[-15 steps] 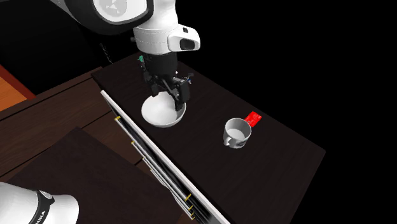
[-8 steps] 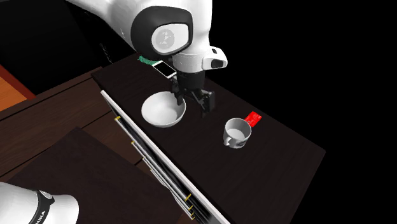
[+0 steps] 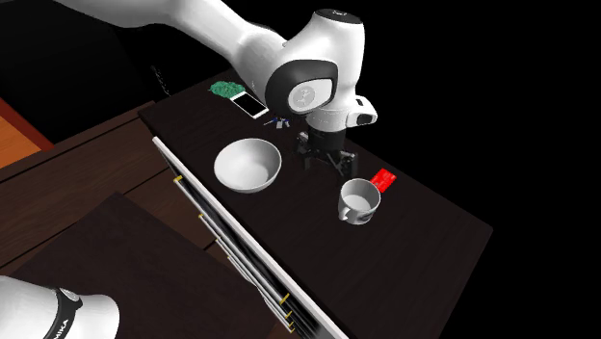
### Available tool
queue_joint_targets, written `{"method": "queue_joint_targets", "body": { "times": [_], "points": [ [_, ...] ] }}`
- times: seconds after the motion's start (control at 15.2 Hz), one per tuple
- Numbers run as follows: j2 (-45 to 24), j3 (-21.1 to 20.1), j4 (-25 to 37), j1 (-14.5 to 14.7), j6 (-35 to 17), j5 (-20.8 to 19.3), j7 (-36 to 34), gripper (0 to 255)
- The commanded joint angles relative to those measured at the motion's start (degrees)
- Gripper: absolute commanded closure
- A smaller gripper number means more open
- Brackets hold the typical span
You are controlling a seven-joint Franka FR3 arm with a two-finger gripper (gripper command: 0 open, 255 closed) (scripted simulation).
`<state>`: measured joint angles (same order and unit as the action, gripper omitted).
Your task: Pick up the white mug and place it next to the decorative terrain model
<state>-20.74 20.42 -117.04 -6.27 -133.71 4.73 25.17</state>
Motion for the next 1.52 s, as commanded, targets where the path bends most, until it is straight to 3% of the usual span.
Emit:
{"method": "queue_joint_targets", "body": {
  "times": [0.0,0.33,0.86,1.32,1.39,1.45],
  "points": [
    [-4.92,-0.72,4.20,-1.52,-0.75,1.75,1.82,0],
    [-15.18,-2.49,14.77,-4.97,-0.76,4.24,4.44,0],
    [-19.28,-3.57,14.98,-5.99,-4.62,5.46,5.18,0],
    [-19.29,-3.57,15.00,-5.99,-4.60,5.45,5.18,0],
    [-19.29,-3.57,15.00,-5.99,-4.60,5.45,5.18,255],
    [-19.29,-3.57,15.00,-5.99,-4.60,5.45,5.18,255]
  ]
}}
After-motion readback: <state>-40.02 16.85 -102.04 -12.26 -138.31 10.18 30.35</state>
